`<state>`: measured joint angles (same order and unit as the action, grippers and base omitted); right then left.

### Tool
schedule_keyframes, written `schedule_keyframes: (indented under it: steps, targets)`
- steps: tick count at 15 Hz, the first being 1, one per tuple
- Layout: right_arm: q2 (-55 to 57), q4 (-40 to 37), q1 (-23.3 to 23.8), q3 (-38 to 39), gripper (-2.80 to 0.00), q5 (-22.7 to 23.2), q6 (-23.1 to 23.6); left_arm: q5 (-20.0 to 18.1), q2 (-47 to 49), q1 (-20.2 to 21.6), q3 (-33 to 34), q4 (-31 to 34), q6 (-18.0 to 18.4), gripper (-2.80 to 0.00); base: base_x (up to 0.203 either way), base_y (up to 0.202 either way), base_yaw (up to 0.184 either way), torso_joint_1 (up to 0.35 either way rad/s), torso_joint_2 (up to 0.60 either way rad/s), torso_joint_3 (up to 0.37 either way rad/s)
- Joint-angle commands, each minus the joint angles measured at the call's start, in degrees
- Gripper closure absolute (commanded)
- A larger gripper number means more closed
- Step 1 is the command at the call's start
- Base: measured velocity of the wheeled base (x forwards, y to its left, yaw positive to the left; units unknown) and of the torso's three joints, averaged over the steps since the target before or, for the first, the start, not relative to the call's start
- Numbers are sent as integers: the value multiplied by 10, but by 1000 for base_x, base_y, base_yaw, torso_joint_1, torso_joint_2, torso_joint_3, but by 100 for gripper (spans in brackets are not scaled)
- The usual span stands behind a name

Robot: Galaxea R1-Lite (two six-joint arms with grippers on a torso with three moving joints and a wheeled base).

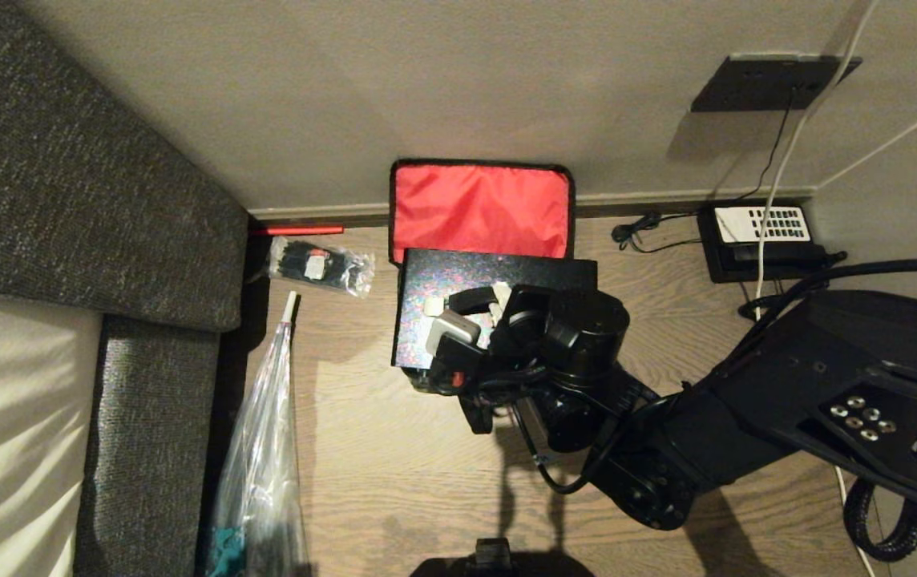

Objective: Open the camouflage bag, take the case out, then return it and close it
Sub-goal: Place the black box back

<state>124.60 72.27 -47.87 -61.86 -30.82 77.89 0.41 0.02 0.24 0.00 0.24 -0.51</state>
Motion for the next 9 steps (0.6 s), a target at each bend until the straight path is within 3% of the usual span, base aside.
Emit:
schedule_keyframes:
  steps: [1,9]
  targets:
    - [6,4,-4,-11,0,-1,8,0,0,0,2,0,0,0,0,0,0,0,0,0]
    - [-4,-53,-19,-22,0,6,-10,0,0,0,2,0,0,0,0,0,0,0,0,0]
